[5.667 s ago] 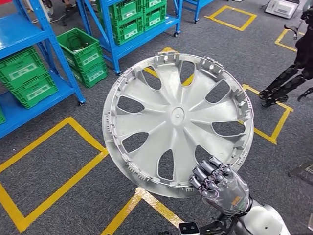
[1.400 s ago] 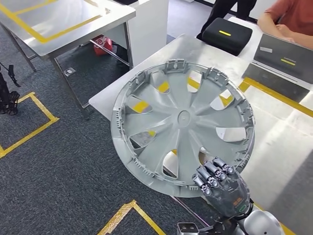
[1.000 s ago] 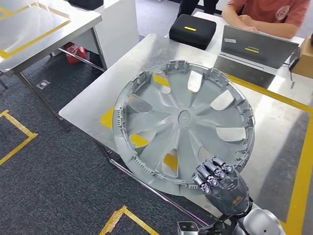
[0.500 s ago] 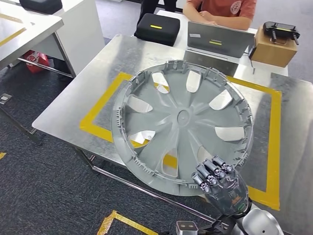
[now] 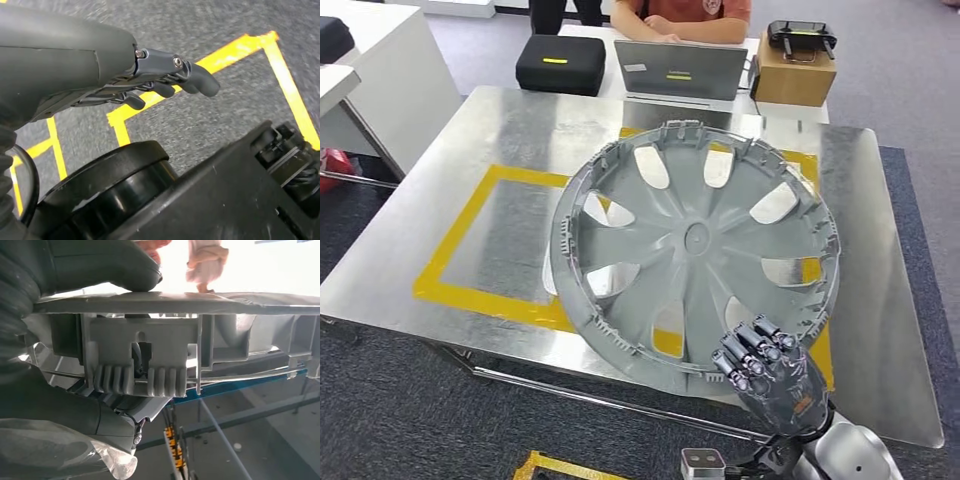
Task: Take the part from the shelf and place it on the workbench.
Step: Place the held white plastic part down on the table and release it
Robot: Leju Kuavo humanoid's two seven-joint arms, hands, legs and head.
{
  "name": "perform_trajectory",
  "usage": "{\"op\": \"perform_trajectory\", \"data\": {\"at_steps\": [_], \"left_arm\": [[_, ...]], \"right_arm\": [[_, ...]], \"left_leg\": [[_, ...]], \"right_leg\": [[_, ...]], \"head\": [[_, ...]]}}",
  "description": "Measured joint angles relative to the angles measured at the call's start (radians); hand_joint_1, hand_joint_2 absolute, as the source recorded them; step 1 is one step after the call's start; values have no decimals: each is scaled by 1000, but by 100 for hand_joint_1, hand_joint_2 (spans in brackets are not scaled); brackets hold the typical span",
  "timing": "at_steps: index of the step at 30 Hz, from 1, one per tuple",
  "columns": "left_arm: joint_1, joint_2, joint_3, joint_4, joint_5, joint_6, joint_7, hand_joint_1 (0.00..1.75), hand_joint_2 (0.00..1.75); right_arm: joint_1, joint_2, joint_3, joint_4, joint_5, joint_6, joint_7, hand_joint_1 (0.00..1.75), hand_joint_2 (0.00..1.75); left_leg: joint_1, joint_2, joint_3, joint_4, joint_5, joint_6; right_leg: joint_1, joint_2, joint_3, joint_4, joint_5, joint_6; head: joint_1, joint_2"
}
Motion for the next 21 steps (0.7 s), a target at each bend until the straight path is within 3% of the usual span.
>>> {"op": "perform_trajectory", "data": {"at_steps": [1, 3, 5, 7, 9, 11, 13, 14, 15, 18, 20, 21], "left_arm": [[0, 0, 0, 0, 0, 0, 0, 0, 175], [2, 2, 0, 0, 0, 0, 0, 0, 175], [3, 3, 0, 1, 0, 0, 0, 0, 175], [1, 1, 0, 1, 0, 0, 0, 0, 175], [0, 0, 0, 1, 0, 0, 0, 0, 175], [3, 0, 0, 1, -1, 0, 0, 0, 175], [6, 0, 0, 1, -1, 0, 0, 0, 175], [7, 0, 0, 1, -2, 0, 0, 0, 175], [7, -1, 0, 1, -2, 0, 0, 0, 175], [7, -3, 0, 1, -4, 0, 0, 0, 175], [6, -3, 0, 1, -5, 0, 0, 0, 175], [6, -3, 0, 1, -7, 0, 0, 0, 175]], "right_arm": [[0, 0, 0, 0, 0, 0, 0, 168, 175], [-1, 0, 0, 0, 0, 0, 0, 168, 175], [-1, 0, 0, 0, 0, 0, 0, 168, 175], [0, 0, 0, 0, 0, 0, 1, 168, 175], [2, 0, 0, 0, 0, 0, 1, 168, 175], [0, 0, 2, 0, 0, 0, 2, 168, 175], [-2, 0, 5, 2, 0, 0, 5, 168, 175], [-2, 0, 6, 3, 0, 0, 8, 168, 175], [-2, 0, 7, 4, 0, 0, 11, 168, 175], [-4, 0, 8, 6, 0, 0, 18, 168, 175], [-7, 0, 10, 7, 0, 0, 21, 168, 175], [-7, 0, 12, 8, 0, 0, 25, 168, 175]], "left_leg": [[0, -9, 26, -60, 40, 5], [1, -53, 82, -194, 101, 17], [1, -82, 104, -254, 113, 22], [1, -65, 106, -265, 114, 25], [5, -41, 110, -277, 121, 34], [5, -12, 112, -283, 124, 41], [4, 17, 111, -282, 123, 42], [4, 31, 112, -282, 121, 42], [4, 43, 113, -281, 120, 41], [1, 77, 117, -276, 110, 29], [-4, 93, 119, -272, 105, 19], [-5, 100, 121, -271, 103, 15]], "right_leg": [[0, 14, 1, 0, 0, 0], [1, 42, 0, 3, 2, 5], [-3, 65, -11, 5, 7, 15], [-7, 80, -23, 3, 12, 28], [-5, 38, -44, 31, -8, 38], [-2, -25, -97, 137, -65, 45], [-5, -44, -154, 258, -111, 52], [-6, -46, -164, 280, -110, 55], [-8, -50, -152, 261, -92, 57], [-7, -98, -43, 64, -12, 54], [-2, -115, -7, 3, -3, 43], [0, -107, -5, 3, -4, 37]], "head": [[0, 0], [1, 0], [1, 0], [0, 0], [5, 0], [10, 0], [11, 0], [11, 0], [11, 0], [11, 0], [10, 0], [9, 0]]}}
